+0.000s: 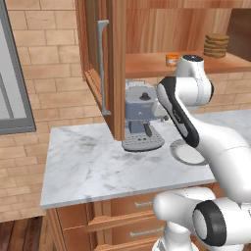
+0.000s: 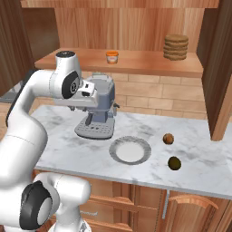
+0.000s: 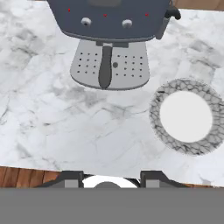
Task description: Pick the avocado and bread from the counter and place them on the plate. Then pick the jam from the cabinet and place it next to the plate. Lastly close the cabinet door.
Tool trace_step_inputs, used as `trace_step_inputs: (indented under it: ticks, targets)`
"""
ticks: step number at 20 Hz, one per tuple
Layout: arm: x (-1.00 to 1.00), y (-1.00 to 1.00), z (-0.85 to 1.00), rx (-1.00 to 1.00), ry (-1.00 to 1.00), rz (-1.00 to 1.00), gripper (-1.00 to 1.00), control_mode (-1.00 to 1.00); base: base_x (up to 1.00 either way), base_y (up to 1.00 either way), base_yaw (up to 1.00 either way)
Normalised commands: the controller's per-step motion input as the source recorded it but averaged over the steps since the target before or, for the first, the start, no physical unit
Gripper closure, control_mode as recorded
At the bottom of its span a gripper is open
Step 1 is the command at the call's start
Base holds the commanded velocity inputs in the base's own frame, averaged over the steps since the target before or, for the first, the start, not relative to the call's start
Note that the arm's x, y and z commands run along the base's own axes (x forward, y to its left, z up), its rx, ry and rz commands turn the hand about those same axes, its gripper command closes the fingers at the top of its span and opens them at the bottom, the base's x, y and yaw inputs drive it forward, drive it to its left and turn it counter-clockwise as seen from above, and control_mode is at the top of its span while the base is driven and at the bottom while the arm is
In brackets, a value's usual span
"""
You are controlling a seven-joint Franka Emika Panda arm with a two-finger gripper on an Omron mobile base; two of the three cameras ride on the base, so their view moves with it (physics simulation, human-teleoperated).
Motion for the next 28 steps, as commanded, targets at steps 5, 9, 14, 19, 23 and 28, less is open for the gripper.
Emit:
trace_step_inputs:
  ticks: [5,9,14,19,23,28]
  targets:
    - [0.00,-0.37,-0.14,0.00,0.02,-0.06,-1.00,-1.00,0.00,0.00,0.00]
    - [0.00,-0.94,-0.18,0.00,0.02,-0.10,-1.00,-1.00,0.00,0.00,0.00]
    - [0.00,-0.99,-0.07,0.00,0.10,-0.15,-1.00,-1.00,0.00,0.00,0.00]
    - [0.01,-1.00,-0.03,0.02,0.08,-0.19,-1.00,-1.00,0.00,0.00,0.00]
    - [0.00,-0.99,-0.17,0.02,0.03,-0.18,-1.00,-1.00,0.00,0.00,0.00]
    - [0.00,-0.77,-0.31,0.00,0.01,-0.14,-1.00,-1.00,0.00,0.00,0.00]
